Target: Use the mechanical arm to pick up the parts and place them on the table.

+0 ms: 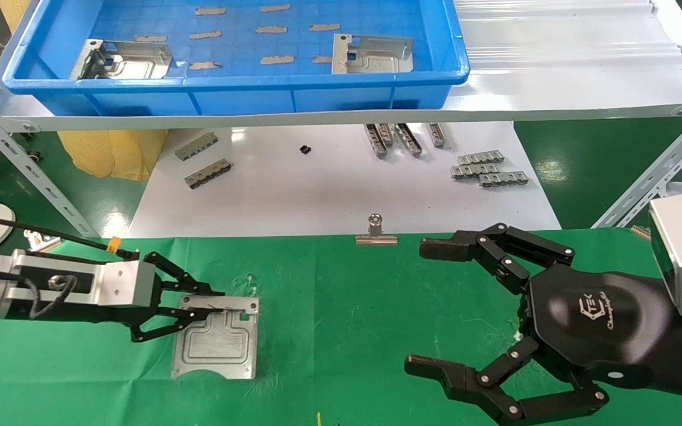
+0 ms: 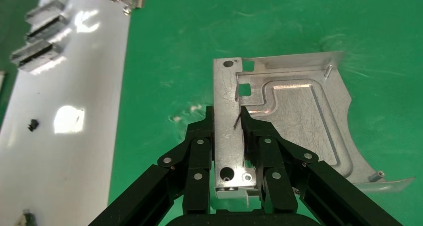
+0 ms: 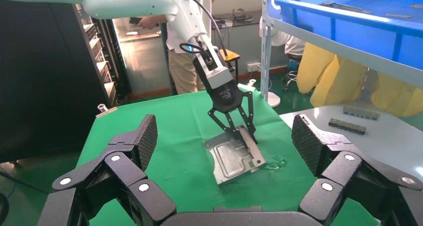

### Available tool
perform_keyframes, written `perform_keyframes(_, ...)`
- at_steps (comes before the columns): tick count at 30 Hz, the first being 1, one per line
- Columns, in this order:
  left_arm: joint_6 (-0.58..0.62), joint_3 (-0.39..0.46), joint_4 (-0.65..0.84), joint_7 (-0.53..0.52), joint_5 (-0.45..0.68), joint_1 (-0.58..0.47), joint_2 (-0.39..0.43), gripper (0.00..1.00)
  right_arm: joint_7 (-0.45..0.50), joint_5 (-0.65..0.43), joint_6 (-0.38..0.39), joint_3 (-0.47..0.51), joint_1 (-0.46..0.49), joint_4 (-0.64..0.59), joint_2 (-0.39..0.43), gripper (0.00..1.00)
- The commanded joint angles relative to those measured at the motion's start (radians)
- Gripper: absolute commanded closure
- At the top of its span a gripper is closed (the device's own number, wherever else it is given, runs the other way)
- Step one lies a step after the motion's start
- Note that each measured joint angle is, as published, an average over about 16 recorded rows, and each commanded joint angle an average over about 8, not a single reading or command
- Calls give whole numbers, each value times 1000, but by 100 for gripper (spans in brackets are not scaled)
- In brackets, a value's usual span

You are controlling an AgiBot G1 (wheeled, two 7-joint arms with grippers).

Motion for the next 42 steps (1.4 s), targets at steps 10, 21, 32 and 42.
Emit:
perform_keyframes(10, -30, -7, 143, 114, -8, -2, 69, 0, 0, 0, 0, 0, 0, 0, 0, 0)
perform_keyframes(21, 65, -30, 196, 141, -52, -10, 72, 0, 0, 0, 0, 0, 0, 0, 0, 0)
perform_keyframes(32, 104, -89, 190, -14, -193, 81, 18, 0, 0, 0, 0, 0, 0, 0, 0, 0)
perform_keyframes(42, 100, -97, 161, -18, -187, 87, 14, 0, 0, 0, 0, 0, 0, 0, 0, 0)
